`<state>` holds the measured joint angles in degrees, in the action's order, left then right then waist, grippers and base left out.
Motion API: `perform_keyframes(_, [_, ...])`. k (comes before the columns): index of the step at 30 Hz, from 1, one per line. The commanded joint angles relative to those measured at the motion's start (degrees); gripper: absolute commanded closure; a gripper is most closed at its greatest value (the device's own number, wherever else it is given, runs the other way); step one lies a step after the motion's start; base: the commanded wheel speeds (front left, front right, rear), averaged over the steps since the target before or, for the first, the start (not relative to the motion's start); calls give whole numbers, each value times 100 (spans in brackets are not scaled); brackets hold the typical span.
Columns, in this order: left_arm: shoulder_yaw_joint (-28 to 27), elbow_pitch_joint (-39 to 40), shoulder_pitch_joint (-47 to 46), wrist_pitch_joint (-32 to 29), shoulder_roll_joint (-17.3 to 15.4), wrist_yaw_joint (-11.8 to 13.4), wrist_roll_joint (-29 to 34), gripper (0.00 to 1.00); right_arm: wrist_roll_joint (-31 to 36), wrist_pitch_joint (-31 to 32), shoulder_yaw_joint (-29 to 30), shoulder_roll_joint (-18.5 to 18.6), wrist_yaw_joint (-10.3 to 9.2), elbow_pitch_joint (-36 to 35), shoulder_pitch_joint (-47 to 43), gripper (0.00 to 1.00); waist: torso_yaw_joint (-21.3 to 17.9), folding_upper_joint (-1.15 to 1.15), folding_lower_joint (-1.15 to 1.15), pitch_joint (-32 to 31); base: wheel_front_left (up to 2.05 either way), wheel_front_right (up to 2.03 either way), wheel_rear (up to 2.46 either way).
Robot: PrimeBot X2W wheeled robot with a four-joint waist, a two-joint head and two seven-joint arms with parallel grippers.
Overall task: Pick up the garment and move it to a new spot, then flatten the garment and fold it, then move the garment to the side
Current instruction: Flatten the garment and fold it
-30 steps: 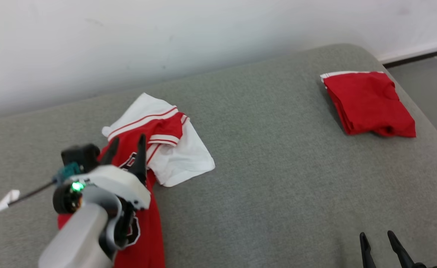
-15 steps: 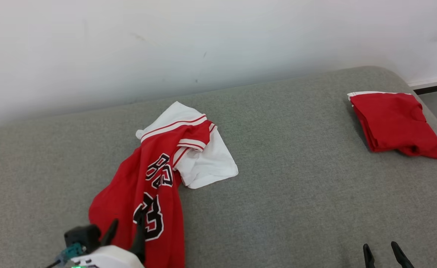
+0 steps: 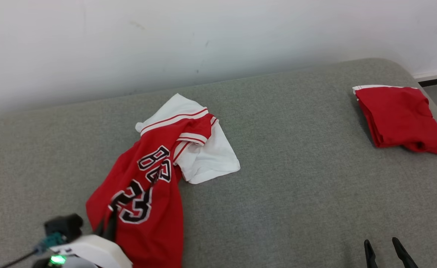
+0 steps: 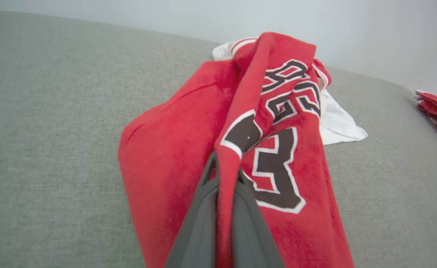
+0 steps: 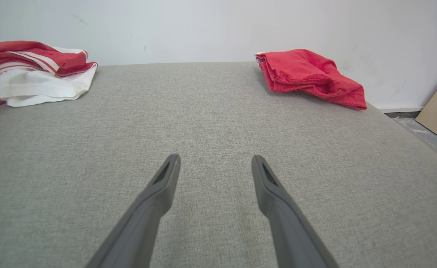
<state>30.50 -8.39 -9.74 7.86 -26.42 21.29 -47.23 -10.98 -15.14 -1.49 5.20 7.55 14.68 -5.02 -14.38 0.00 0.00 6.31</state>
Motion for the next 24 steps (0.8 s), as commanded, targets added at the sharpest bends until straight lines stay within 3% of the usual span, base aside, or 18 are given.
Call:
perform_keyframes(1, [-42,16,-73,-17,-101,33,19,100,-27,4,17,16,-13,-21,-16,0,8,0,0,24,0,0,0])
perform_keyframes(9, [-362,-91,-883,-451,-823,184,246,100,-39,4,-7,-34,-13,-12,88,0,50,0,0,173,0,0,0])
perform_keyframes(17, [-120,-823,-1861,-1367,-1343,-101,494,100,-66,4,-105,-8,-13,80,268,0,-112,0,0,254,0,0,0])
perform_keyframes(23, [27,-1564,-2177,-1497,-1557,-280,679,100,-112,5,-132,-82,-13,136,194,0,-258,0,0,278,0,0,0])
perform_keyframes(24, [41,-1693,-2216,-1464,-1547,-299,683,90,-107,5,-145,-85,-13,147,192,0,-269,0,0,278,0,0,0])
